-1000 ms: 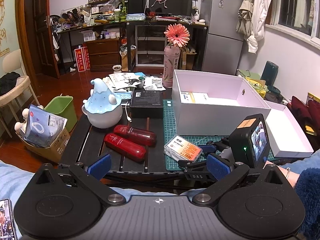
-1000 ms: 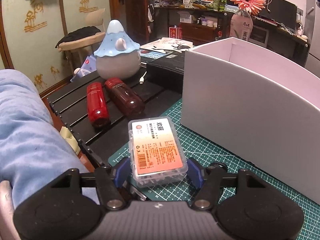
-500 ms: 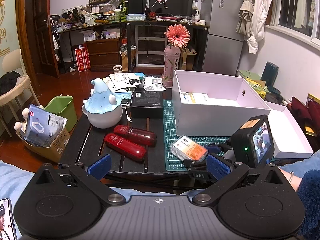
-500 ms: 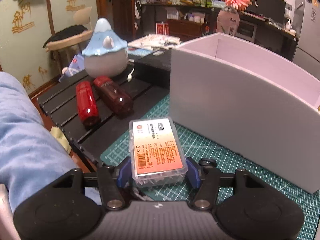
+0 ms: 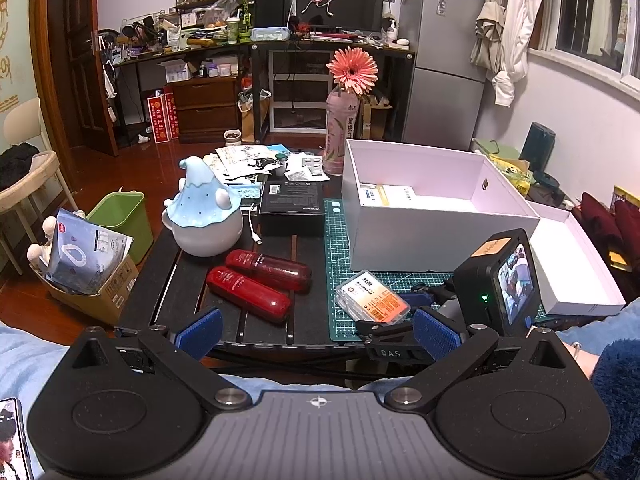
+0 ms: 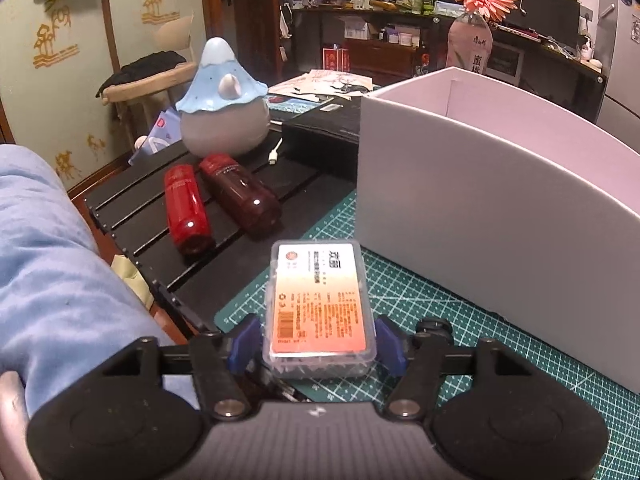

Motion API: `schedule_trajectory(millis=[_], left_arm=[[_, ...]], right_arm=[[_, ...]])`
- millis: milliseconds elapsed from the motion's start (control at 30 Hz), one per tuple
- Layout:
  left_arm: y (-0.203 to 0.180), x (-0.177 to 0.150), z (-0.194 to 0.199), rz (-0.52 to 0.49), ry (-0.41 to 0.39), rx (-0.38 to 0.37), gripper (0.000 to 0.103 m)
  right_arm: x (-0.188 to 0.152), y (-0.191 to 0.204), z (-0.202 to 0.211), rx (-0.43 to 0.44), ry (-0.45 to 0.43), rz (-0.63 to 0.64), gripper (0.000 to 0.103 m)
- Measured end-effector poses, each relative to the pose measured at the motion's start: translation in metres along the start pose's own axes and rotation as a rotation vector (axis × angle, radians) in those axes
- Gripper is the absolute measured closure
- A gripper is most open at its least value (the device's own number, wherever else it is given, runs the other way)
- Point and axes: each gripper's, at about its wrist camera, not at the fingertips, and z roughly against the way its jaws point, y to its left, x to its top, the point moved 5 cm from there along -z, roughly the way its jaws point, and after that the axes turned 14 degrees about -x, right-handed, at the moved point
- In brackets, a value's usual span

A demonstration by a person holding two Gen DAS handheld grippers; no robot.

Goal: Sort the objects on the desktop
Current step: 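Lift the clear orange-labelled box with the right tool, then carry the held clear box with the right tool toward the white box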

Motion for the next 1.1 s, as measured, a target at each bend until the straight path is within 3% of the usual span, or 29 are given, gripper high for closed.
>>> schedule_trajectory(millis=[633,867,1100], left_arm=[[-0.005,-0.001,-0.004,-0.026,0.017,-0.01,0.0],[-0.008,-0.001,-0.008,-0.041,0.04,-0.017,0.0],[-0.011,-0.002,-0.012,-0.064,0.06,-0.017,0.0]], right_arm=[[0.014,0.005,-0.014,0.003,-0.023,0.007,0.033],[0.012,0.008,-0.019,-0.001,-0.008,0.034,0.046],[0.012,0.007,-0.02,-0.001,0.002,0.029,0.047]])
